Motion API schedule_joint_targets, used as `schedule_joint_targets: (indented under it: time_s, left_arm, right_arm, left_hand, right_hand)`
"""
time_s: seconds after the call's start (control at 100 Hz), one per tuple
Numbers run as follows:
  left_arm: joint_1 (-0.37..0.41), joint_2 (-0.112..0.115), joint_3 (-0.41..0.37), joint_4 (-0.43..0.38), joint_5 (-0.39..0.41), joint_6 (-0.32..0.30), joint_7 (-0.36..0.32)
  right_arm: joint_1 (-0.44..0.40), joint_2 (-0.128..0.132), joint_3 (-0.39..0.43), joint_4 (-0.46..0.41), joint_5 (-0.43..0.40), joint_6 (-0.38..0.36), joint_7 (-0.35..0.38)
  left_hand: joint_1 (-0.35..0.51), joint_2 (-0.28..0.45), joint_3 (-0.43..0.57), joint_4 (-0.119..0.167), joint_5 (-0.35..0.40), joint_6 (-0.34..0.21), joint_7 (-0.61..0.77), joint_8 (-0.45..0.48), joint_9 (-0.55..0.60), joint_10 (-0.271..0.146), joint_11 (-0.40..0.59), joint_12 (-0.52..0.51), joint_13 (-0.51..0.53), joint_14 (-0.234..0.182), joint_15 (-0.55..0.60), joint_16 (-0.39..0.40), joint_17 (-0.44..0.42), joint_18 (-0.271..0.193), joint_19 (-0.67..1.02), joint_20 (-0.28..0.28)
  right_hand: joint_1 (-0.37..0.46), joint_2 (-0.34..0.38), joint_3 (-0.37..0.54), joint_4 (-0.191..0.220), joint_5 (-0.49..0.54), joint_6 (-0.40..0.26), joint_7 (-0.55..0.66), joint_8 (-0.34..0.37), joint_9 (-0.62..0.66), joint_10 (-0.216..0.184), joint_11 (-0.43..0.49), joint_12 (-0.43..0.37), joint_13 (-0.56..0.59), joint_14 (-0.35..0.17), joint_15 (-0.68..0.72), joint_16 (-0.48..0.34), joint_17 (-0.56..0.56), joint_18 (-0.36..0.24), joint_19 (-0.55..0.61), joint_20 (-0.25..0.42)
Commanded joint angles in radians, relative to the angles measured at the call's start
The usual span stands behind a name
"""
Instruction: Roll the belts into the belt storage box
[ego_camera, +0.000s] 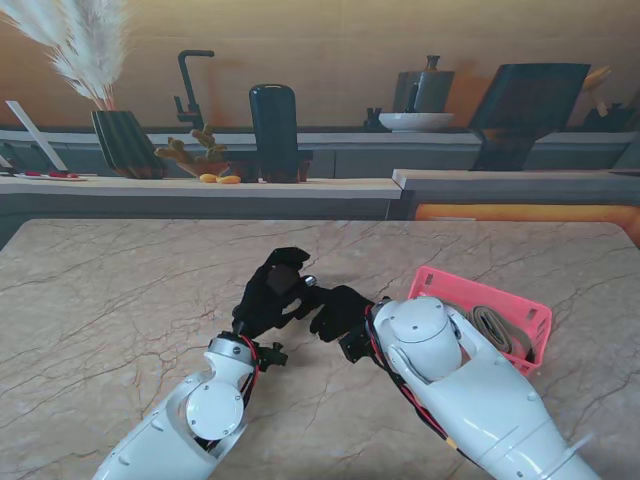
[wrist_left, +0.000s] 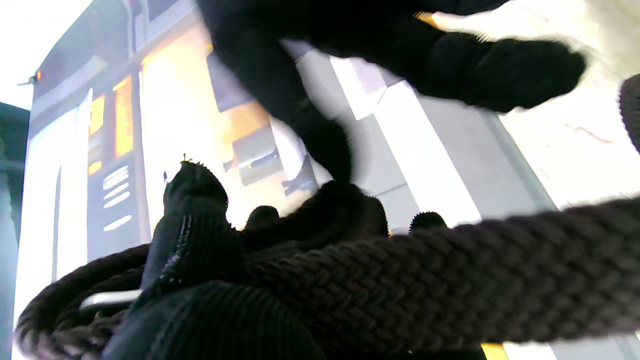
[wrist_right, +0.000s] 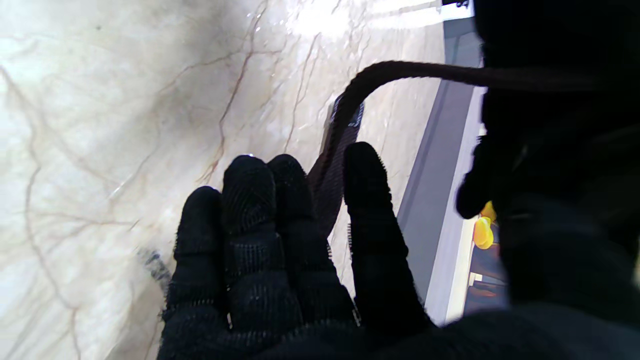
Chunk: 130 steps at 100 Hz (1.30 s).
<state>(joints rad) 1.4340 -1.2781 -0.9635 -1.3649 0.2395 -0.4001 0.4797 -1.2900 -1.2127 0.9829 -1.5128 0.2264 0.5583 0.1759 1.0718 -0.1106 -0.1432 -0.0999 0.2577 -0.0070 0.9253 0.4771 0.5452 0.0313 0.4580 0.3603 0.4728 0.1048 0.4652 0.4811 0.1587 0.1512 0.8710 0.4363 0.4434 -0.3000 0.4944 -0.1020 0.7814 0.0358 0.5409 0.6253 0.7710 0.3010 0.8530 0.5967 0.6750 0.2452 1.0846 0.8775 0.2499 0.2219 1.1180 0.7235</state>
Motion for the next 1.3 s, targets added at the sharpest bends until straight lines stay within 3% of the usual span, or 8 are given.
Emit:
schedule_joint_targets:
  time_s: [0.0,0.24,0.52,0.58,0.67,0.86,1.05,1.29]
  left_arm:
    - [0.007,-0.012,-0.004,-0.033,-0.014,0.003,0.000]
    - [0.021,-0.012,-0.012,-0.064,-0.065,0.053,-0.021]
    - [-0.002,-0.013,-0.002,-0.040,-0.072,0.110,-0.033]
    - [-0.011,-0.012,0.001,-0.026,-0.053,0.115,-0.030]
    - [-0.028,-0.008,0.010,-0.001,0.003,0.117,-0.023]
    - [-0.067,0.004,0.037,0.053,0.132,0.115,0.006]
    - [-0.095,0.013,0.061,0.085,0.208,0.129,0.019]
    - [-0.127,0.032,0.090,0.113,0.303,0.180,0.019]
  right_arm:
    - [-0.013,0.003,-0.003,-0.001,-0.040,0.003,-0.014]
    - [-0.061,0.016,0.031,-0.027,-0.172,-0.092,-0.071]
    - [-0.177,0.061,0.095,-0.129,-0.422,-0.345,-0.108]
    - [-0.202,0.066,0.108,-0.150,-0.472,-0.389,-0.123]
    - [-0.233,0.068,0.123,-0.175,-0.534,-0.449,-0.166]
    - [-0.255,0.073,0.129,-0.197,-0.666,-0.531,-0.225]
    - [-0.227,0.072,0.097,-0.177,-0.721,-0.555,-0.254]
    - [-0.160,0.061,0.015,-0.128,-0.817,-0.543,-0.331]
  left_hand:
    - [0.119,0.216,0.088,0.015,0.072,-0.052,0.036,-0.010,0.055,-0.002,0.013,0.001,0.030,-0.032,0.014,0.009,0.020,-0.002,0.038,0.019]
    - [0.195,0.140,0.103,0.030,0.123,-0.032,0.016,-0.039,0.203,0.044,0.093,0.038,0.164,0.013,0.135,0.044,0.078,0.024,0.100,0.045]
    - [0.179,0.013,0.127,0.050,0.186,-0.048,0.068,-0.014,0.336,-0.022,0.356,0.331,0.281,0.018,0.339,0.184,0.135,0.049,0.188,0.079]
    - [0.127,-0.029,0.146,0.065,0.206,-0.038,0.097,-0.010,0.367,-0.021,0.436,0.373,0.317,0.019,0.397,0.221,0.161,0.054,0.227,0.094]
    - [-0.075,-0.170,0.435,0.045,0.235,-0.011,0.158,0.008,0.447,-0.027,0.546,0.417,0.403,0.023,0.507,0.266,0.225,0.065,0.312,0.118]
    - [-0.233,-0.329,0.700,0.040,0.236,0.057,0.114,-0.023,0.573,-0.048,0.694,0.467,0.557,0.006,0.672,0.294,0.344,0.086,0.460,0.152]
    - [-0.366,-0.279,0.873,0.109,0.206,0.179,-0.177,-0.070,0.617,-0.028,0.748,0.470,0.634,0.021,0.731,0.278,0.404,0.128,0.531,0.159]
    - [-0.349,-0.296,0.900,0.171,0.169,0.255,-0.325,-0.101,0.651,0.019,0.775,0.459,0.690,0.065,0.775,0.257,0.442,0.203,0.584,0.178]
  right_hand:
    - [0.046,0.015,0.016,0.043,0.014,-0.002,-0.015,0.011,0.014,0.037,0.011,-0.006,-0.010,0.008,0.005,-0.009,0.011,-0.006,0.033,0.020]
    - [0.139,-0.163,0.223,-0.009,-0.043,-0.025,0.057,-0.078,-0.001,0.005,0.006,-0.031,-0.007,-0.021,-0.024,-0.046,0.021,-0.016,0.042,-0.011]
    - [0.097,-0.278,0.395,0.021,-0.104,-0.038,0.001,-0.028,-0.033,-0.046,-0.062,-0.066,-0.012,-0.063,-0.123,-0.098,0.030,-0.034,0.002,-0.033]
    - [0.079,-0.297,0.394,0.018,-0.112,-0.040,-0.001,-0.025,-0.036,-0.053,-0.068,-0.068,-0.013,-0.068,-0.128,-0.101,0.032,-0.035,-0.003,-0.035]
    - [0.019,-0.324,0.372,0.005,-0.117,-0.033,-0.004,-0.022,-0.031,-0.057,-0.075,-0.070,-0.008,-0.069,-0.140,-0.106,0.035,-0.034,-0.014,-0.038]
    - [-0.097,-0.263,0.098,0.004,-0.098,0.052,-0.062,-0.041,0.043,-0.054,-0.133,-0.097,0.042,-0.056,-0.182,-0.121,0.060,0.012,-0.053,-0.034]
    - [-0.260,-0.223,0.142,0.020,-0.043,0.093,-0.087,-0.030,0.081,-0.025,-0.134,-0.102,0.081,-0.027,-0.198,-0.129,0.081,0.051,-0.063,-0.025]
    - [-0.329,-0.166,0.157,0.020,0.089,0.104,-0.038,0.003,0.219,0.000,-0.073,-0.087,0.221,0.014,-0.114,-0.105,0.156,0.092,0.002,-0.007]
